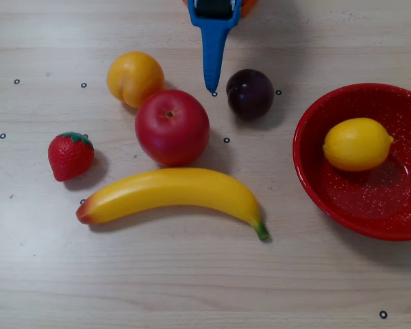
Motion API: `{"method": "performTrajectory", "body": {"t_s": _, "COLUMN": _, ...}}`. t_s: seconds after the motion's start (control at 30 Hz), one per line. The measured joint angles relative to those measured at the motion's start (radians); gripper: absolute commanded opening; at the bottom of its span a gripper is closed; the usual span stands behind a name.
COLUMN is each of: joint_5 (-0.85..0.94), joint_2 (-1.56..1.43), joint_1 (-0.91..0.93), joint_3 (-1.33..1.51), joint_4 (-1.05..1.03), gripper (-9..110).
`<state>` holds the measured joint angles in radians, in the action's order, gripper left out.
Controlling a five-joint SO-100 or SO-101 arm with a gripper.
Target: Put the lemon in the red bowl.
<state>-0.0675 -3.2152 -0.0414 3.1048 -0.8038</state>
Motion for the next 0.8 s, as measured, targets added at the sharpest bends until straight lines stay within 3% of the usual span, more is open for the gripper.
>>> {"method": "performTrajectory", "body": {"t_s": 0.8, "joint_5": 0.098, "joint_2": 0.0, "joint_1": 0.018, "joint_3": 0.002, "joint_4": -0.08, "gripper": 0}}
